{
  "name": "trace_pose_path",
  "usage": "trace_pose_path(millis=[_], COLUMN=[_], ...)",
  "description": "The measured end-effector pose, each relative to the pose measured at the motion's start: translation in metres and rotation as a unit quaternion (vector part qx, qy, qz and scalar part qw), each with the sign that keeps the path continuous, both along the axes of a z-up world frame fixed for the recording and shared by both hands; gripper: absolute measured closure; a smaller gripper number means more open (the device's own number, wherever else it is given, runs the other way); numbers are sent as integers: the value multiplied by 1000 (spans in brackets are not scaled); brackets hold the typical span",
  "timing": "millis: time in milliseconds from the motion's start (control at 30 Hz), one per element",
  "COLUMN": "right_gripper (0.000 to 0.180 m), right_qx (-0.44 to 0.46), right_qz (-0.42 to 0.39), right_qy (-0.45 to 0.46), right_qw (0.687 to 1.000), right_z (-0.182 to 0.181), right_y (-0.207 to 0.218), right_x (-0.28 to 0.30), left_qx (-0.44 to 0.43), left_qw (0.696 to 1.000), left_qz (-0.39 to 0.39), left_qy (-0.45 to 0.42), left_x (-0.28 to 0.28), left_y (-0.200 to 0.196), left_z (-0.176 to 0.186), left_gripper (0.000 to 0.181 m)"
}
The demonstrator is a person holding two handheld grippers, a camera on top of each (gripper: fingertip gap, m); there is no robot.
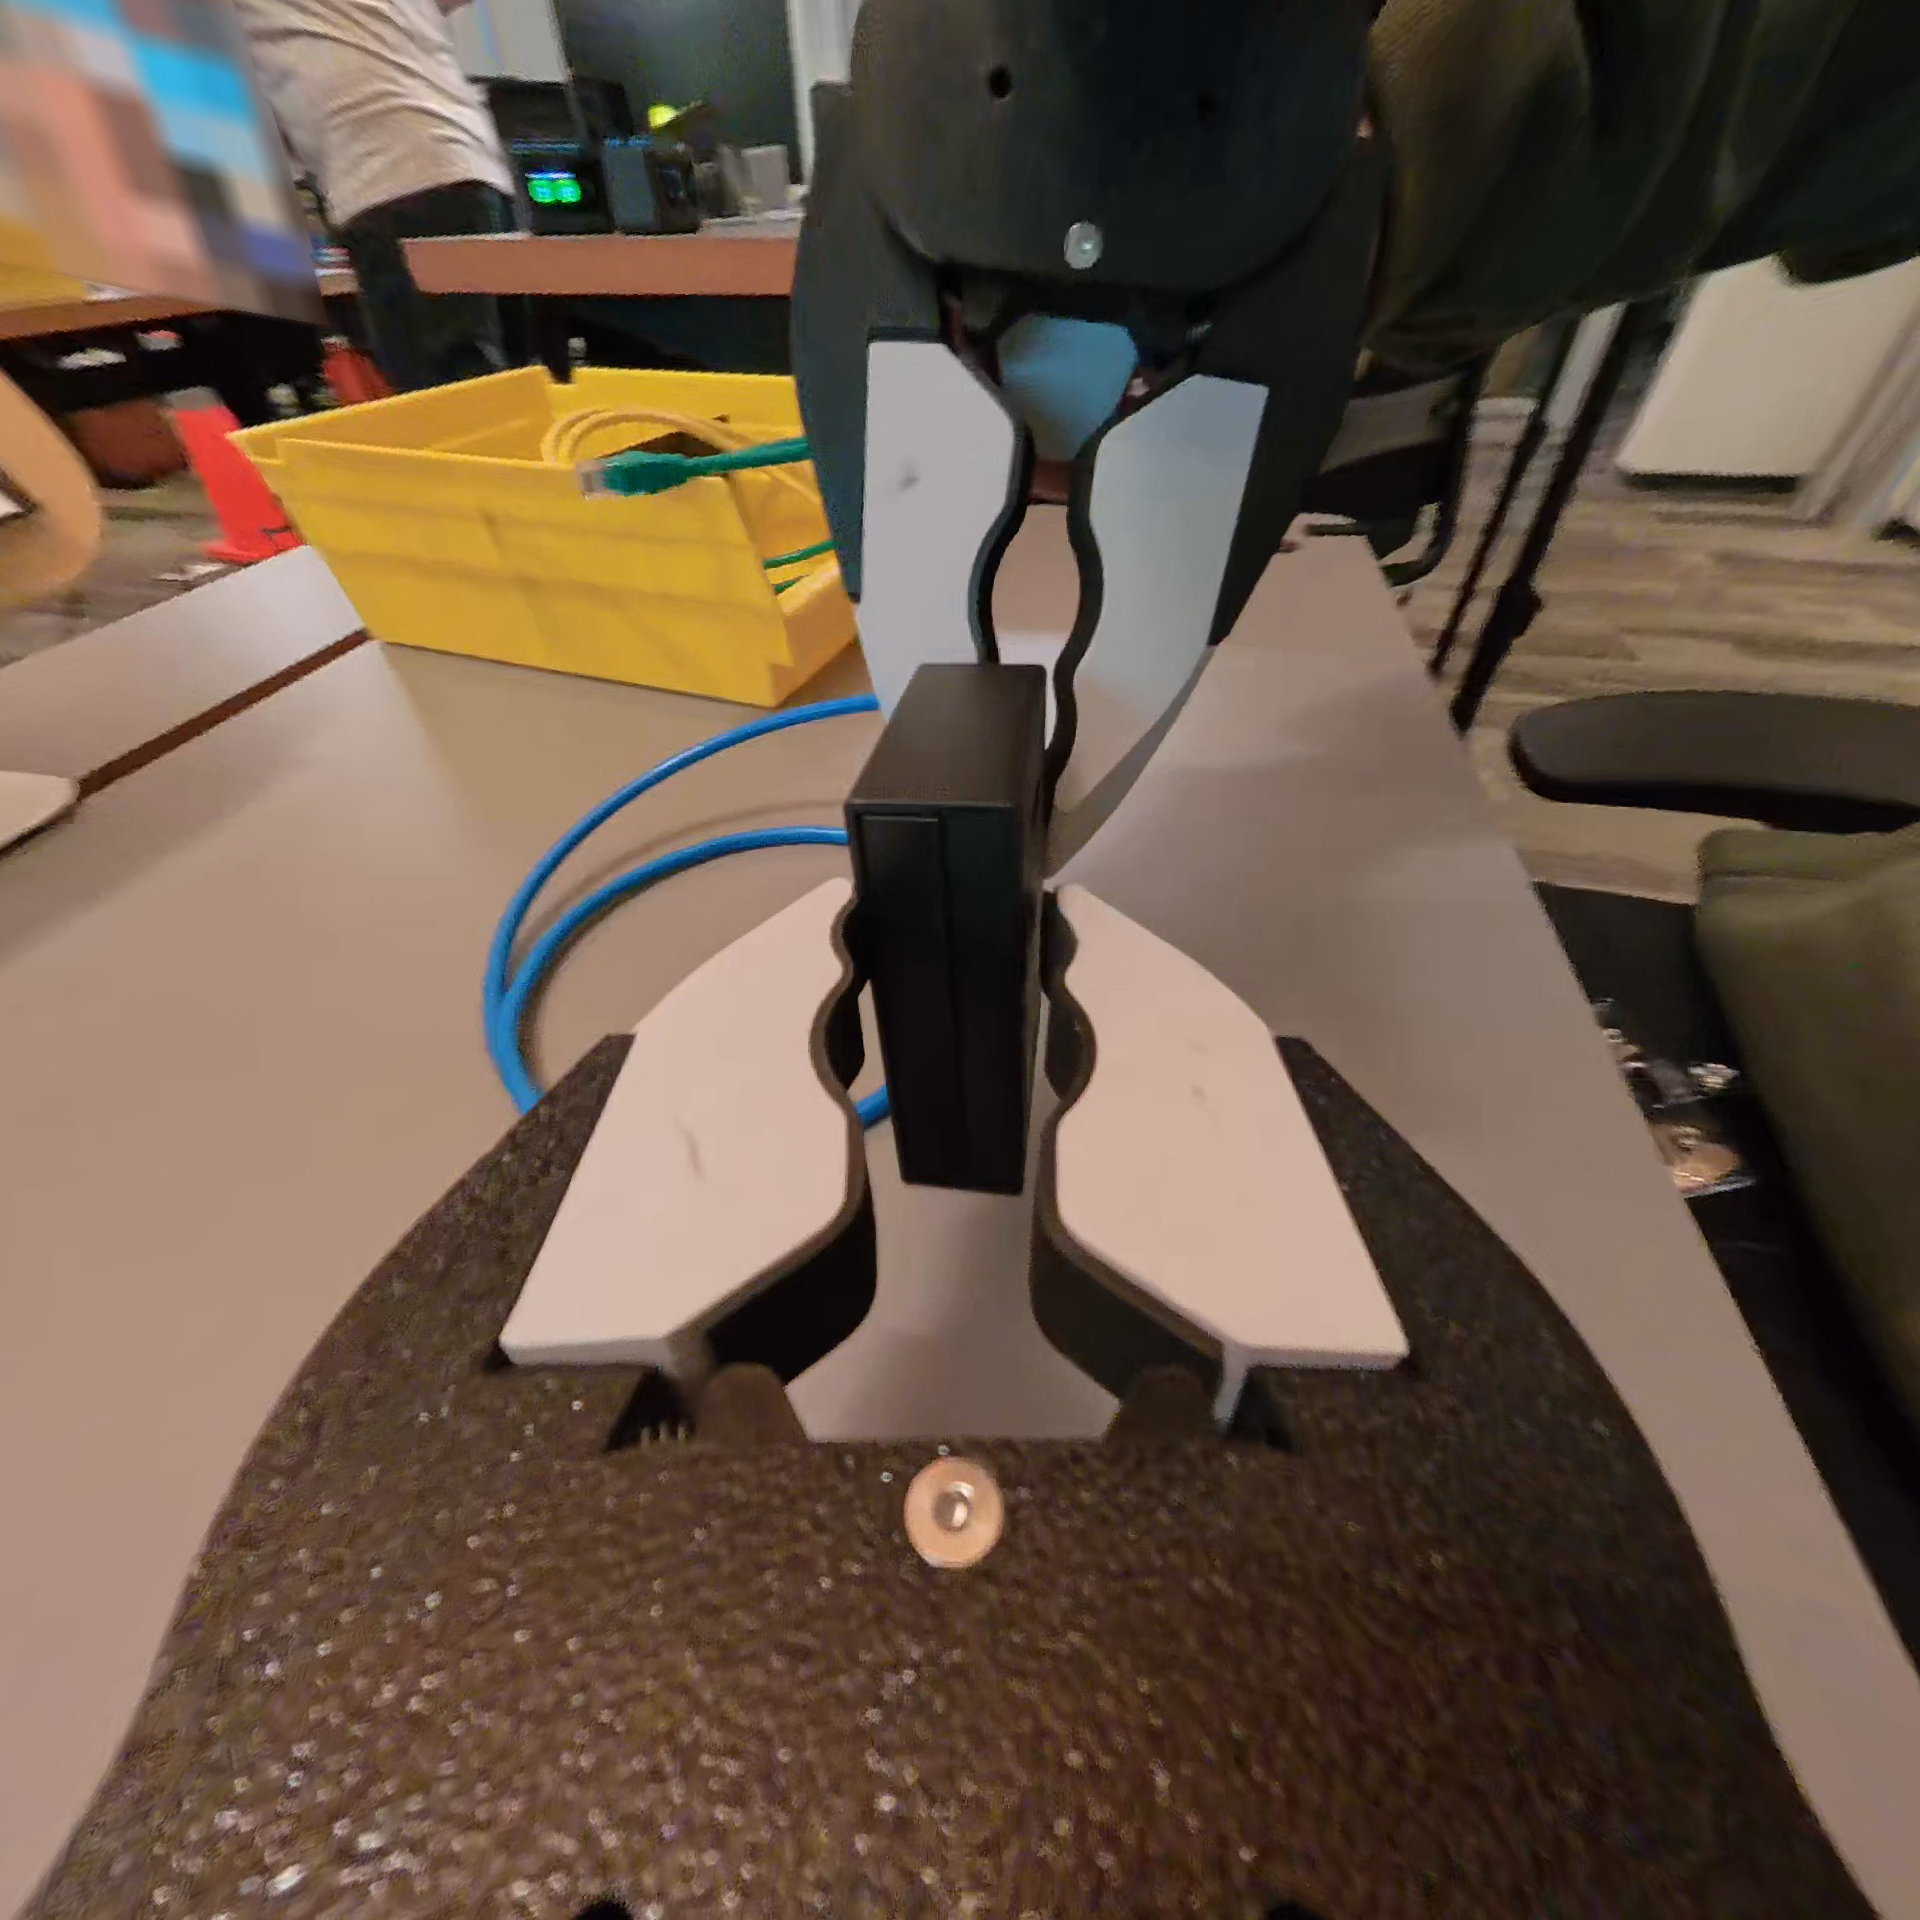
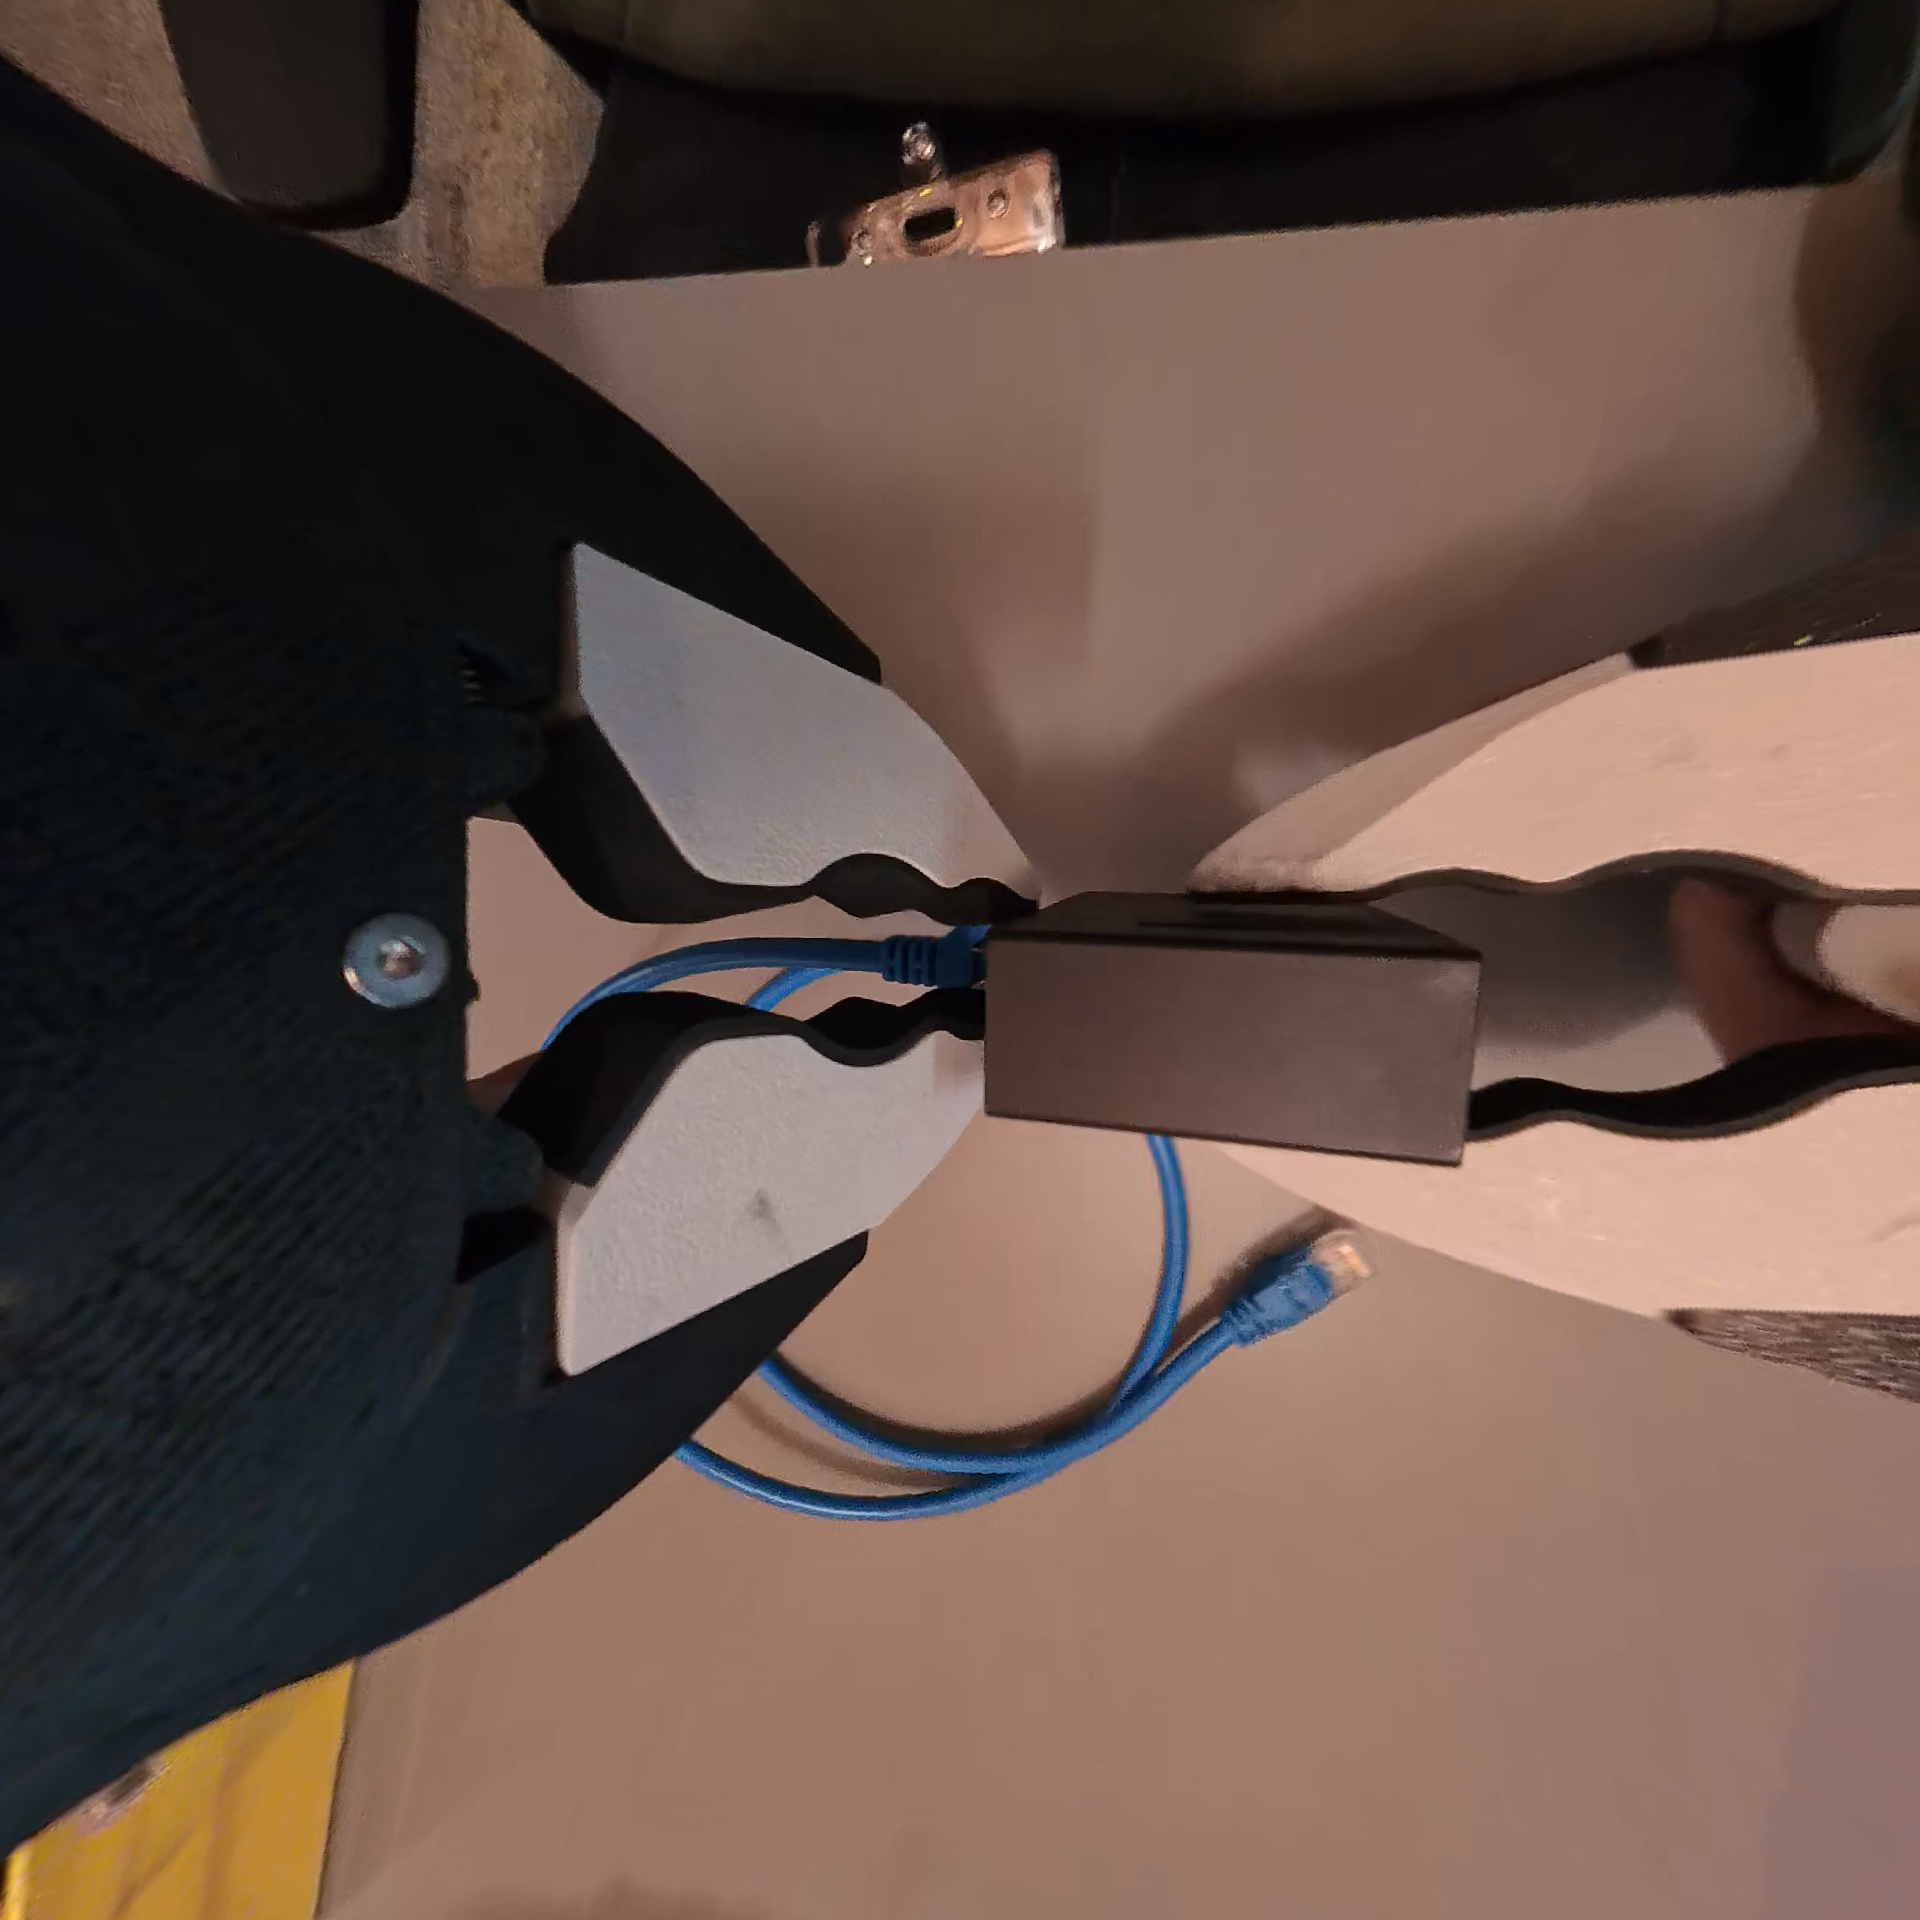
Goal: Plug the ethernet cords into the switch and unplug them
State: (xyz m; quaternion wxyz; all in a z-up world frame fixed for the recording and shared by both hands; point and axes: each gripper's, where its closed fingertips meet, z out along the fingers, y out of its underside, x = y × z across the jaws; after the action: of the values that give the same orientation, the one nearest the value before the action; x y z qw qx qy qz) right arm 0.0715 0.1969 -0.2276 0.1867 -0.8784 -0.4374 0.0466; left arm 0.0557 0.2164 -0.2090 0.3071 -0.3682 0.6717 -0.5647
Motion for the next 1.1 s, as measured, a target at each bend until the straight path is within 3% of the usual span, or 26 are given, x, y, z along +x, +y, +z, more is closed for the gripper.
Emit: trace_pose_path(millis=[167, 367, 767, 867, 967, 1100], right_gripper=[166, 166, 166, 165, 165, 165], right_qx=[-5, -2, -8, -7, 4, 11], right_qz=[14, 31, -25, -11, -3, 4], right_qy=[-5, -44, 39, 21, 12, -1], right_qw=[1000, 999, 999, 1000, 1000, 1000], right_z=[0, -4, 7, 3, 3, 0], right_y=[-3, -3, 12, 9, 10, 8], right_x=[-6, -1, -1, -3, -1, 1], left_qx=[-41, -1, 21, -45, -76, -9], left_qw=[998, 999, 1000, 997, 996, 1000], left_qz=[-38, -38, 5, -9, -13, -8], left_qy=[13, 28, 9, 61, 52, 15], left_x=[-5, -4, -4, -5, -4, -2], left_y=[-8, -9, 4, 3, 3, 0], left_z=[1, -9, 3, 0, 1, -2], left_gripper=[154, 154, 154, 153, 153, 154])
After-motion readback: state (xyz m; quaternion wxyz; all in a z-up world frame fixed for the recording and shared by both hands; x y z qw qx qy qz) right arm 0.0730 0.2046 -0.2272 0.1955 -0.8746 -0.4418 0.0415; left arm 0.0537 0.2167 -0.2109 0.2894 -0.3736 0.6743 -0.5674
